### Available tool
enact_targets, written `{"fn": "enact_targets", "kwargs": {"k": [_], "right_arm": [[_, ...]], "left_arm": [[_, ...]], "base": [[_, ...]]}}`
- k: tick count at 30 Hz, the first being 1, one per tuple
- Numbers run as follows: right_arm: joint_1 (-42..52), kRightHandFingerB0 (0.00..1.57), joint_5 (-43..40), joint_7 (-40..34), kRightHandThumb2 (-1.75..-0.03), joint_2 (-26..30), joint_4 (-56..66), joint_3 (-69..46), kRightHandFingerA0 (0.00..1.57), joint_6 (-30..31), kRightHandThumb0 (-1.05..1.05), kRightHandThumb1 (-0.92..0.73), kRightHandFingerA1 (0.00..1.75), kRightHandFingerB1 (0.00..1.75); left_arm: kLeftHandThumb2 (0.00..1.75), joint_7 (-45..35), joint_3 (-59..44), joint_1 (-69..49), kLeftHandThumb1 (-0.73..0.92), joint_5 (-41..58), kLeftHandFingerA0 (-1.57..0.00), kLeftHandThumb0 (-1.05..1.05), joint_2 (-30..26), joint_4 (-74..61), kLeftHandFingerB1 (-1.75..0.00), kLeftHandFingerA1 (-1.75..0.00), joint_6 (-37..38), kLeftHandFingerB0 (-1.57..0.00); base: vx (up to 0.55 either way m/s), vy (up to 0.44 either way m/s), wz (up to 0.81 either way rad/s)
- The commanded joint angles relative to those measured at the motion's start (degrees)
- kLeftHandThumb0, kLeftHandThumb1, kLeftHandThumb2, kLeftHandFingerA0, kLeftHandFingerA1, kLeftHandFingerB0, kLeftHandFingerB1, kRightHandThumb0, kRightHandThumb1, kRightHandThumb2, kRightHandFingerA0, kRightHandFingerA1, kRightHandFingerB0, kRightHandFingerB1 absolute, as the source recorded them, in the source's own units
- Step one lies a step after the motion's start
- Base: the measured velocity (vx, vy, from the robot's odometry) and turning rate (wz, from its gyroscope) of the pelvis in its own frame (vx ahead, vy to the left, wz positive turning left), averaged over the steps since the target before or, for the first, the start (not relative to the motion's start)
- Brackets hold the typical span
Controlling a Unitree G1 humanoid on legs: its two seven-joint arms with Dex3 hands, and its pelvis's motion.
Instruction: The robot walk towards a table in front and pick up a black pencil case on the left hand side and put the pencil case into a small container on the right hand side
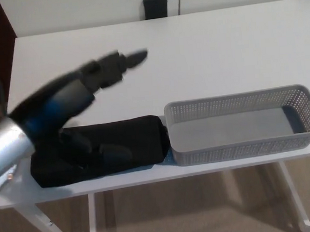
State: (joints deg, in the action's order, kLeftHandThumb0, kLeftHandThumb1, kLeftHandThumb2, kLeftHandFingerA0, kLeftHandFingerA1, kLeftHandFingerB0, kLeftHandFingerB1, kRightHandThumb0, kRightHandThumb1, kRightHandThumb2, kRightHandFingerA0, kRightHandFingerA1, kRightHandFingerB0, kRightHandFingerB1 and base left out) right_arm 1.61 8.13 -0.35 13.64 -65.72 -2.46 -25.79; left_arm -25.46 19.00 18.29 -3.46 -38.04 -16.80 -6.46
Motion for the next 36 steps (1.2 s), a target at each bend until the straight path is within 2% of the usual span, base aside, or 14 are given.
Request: {"fn": "enact_targets", "kwargs": {"k": [1,4,5,15,16,24,36], "right_arm": [[0.2,0.49,-0.3,-0.4,-0.54,1.5,0.8,-0.2,0.7,0.3,-0.18,-0.51,0.53,0.45],[0.2,0.49,-0.7,0.0,-0.54,1.4,0.7,-0.5,0.7,0.2,-0.18,-0.51,0.53,0.45],[0.3,0.51,-0.8,-0.2,-0.54,1.4,0.7,-0.7,0.7,0.5,-0.18,-0.5,0.53,0.45],[1.1,0.51,-0.1,-0.5,-0.54,1.7,0.6,-0.2,0.73,0.4,-0.19,-0.5,0.54,0.45],[0.5,0.49,-0.9,0.8,-0.54,1.5,0.7,-0.7,0.69,0.6,-0.17,-0.51,0.53,0.45],[0.9,0.5,0.1,0.8,-0.54,1.3,0.7,0.5,0.71,0.4,-0.18,-0.5,0.53,0.44],[0.6,0.5,0.2,-0.4,-0.54,1.0,0.2,0.9,0.72,-0.1,-0.18,-0.49,0.53,0.45]], "left_arm": [[0.82,-7.0,7.9,4.7,0.4,-14.6,0.0,-0.72,-4.0,6.1,0.0,0.0,-4.1,0.0],[0.82,-8.3,9.5,6.4,0.4,-15.1,0.0,-0.72,-4.3,7.7,0.0,0.0,-5.1,0.0],[0.74,-11.0,10.9,7.7,0.39,-15.9,0.0,-0.56,-5.1,7.8,0.0,0.0,-7.4,0.0],[0.78,-11.3,12.5,8.8,0.4,-21.0,0.0,-0.64,-5.4,8.6,0.0,0.0,-9.9,0.0],[0.55,-10.9,12.5,9.6,0.41,-22.1,0.0,-0.74,-4.8,9.3,0.0,0.0,-10.5,0.0],[0.6,-8.5,12.8,7.7,0.41,-28.0,0.0,-0.85,-2.9,9.9,0.0,0.0,-10.8,0.0],[0.59,-8.8,11.4,7.0,0.4,-31.3,0.0,-0.83,-0.5,11.9,0.0,0.0,-9.5,0.0]], "base": [[0.0,0.0,0.0],[0.0,0.0,0.0],[0.0,0.0,0.0],[0.0,0.0,0.0],[0.0,0.0,0.0],[0.0,0.0,0.0],[0.0,0.0,0.0]]}}
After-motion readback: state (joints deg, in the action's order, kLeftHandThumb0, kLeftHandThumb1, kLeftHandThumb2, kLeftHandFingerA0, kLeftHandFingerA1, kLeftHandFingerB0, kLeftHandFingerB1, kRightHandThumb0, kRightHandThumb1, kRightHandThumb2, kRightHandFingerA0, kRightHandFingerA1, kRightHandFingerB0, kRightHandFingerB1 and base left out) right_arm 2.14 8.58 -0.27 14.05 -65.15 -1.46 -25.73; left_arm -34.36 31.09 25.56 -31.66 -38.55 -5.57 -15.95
